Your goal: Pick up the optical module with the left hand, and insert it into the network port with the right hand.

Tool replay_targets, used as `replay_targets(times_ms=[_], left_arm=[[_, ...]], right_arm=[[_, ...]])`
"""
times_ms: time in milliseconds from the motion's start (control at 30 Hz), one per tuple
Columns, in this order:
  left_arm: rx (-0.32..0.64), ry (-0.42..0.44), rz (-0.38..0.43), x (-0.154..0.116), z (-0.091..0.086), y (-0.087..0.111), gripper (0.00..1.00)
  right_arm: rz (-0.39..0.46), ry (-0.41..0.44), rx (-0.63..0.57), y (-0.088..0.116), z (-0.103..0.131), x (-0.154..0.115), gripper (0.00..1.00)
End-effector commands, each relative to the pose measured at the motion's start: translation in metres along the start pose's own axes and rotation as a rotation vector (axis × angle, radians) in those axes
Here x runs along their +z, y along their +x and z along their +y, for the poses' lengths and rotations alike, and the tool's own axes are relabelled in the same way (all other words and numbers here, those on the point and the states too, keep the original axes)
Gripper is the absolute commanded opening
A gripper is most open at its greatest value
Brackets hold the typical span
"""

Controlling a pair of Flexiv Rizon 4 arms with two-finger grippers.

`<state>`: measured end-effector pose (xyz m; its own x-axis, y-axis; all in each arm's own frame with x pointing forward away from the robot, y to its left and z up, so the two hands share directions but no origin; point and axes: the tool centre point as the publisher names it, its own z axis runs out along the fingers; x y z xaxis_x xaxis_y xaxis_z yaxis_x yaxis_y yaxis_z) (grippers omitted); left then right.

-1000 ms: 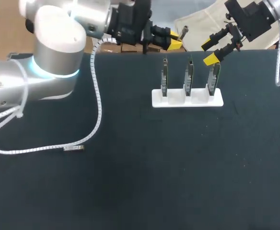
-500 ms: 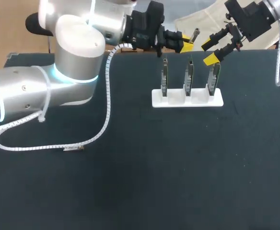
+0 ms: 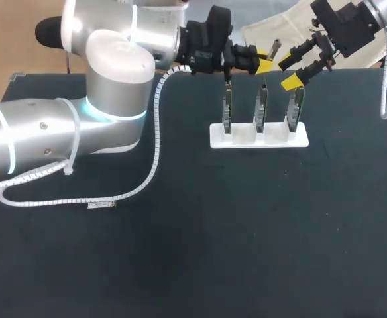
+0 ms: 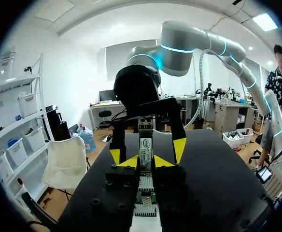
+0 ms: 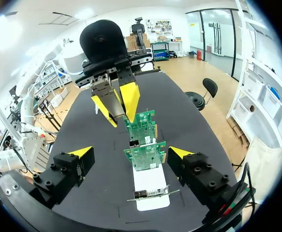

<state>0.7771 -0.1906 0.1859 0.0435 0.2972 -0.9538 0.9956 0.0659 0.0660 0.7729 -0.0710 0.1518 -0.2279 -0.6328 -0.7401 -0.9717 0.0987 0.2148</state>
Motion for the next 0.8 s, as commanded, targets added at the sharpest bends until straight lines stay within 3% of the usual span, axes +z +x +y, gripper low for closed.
replay_targets(times_ms=[33, 333, 800], left_arm=[[-0.012, 0.001, 0.003, -0.002, -0.004, 0.005, 0.00], [-0.060, 0.001, -0.047, -0.005, -0.004, 0.018, 0.00], [-0.021, 0.056, 0.012, 0.001, 0.000, 0.011, 0.00]], right_arm=[[-0.002, 0.006, -0.001, 0.001, 0.002, 0.000, 1.00], [-0.002, 0.006, -0.001, 0.001, 0.002, 0.000, 1.00], [-0.002, 0.006, -0.001, 0.001, 0.002, 0.000, 1.00]])
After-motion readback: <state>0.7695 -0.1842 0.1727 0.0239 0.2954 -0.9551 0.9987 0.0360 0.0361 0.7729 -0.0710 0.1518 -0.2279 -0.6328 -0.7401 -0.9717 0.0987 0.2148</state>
